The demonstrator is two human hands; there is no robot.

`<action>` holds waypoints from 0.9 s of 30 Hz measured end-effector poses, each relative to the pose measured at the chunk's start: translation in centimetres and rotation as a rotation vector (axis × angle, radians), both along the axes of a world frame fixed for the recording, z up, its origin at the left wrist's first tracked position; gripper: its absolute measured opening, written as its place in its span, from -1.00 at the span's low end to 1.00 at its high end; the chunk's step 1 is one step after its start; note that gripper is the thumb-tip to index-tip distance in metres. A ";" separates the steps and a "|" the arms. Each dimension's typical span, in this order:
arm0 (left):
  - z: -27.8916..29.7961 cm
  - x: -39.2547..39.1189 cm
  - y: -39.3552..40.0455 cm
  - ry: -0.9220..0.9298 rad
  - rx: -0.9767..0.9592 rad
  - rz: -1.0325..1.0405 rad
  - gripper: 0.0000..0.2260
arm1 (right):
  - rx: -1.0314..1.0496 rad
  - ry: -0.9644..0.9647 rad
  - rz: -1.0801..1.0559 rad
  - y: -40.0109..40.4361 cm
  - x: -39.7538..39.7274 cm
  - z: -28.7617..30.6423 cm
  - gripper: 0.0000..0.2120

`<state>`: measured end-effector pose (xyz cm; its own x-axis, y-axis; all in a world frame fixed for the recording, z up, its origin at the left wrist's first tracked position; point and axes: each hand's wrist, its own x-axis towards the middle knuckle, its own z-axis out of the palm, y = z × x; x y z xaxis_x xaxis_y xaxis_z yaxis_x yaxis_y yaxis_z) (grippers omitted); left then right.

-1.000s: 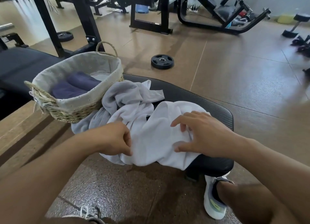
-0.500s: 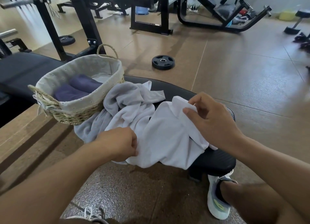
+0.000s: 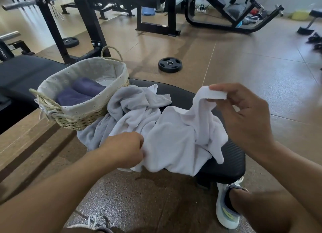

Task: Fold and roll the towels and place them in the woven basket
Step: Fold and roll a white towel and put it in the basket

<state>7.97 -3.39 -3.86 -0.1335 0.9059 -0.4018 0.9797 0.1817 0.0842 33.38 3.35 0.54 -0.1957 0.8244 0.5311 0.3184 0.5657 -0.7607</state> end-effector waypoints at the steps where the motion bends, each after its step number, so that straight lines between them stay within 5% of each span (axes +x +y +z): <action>1: 0.2 -0.2 0.1 -0.052 0.062 0.046 -0.85 | 0.000 -0.036 0.007 0.2 0.2 0.0 -0.69; 8: 2.6 0.2 0.4 -0.756 0.777 0.332 -0.89 | 0.113 -0.291 0.093 -0.1 -0.2 -0.8 -0.87; 13: 3.2 1.4 0.1 -1.217 0.731 0.484 -0.95 | 0.008 -0.286 0.225 -0.9 -1.2 -0.6 -0.86; 27: 3.9 4.9 -2.0 -1.517 0.447 0.361 -0.78 | -0.316 -0.144 0.278 -2.2 -2.5 0.2 -0.87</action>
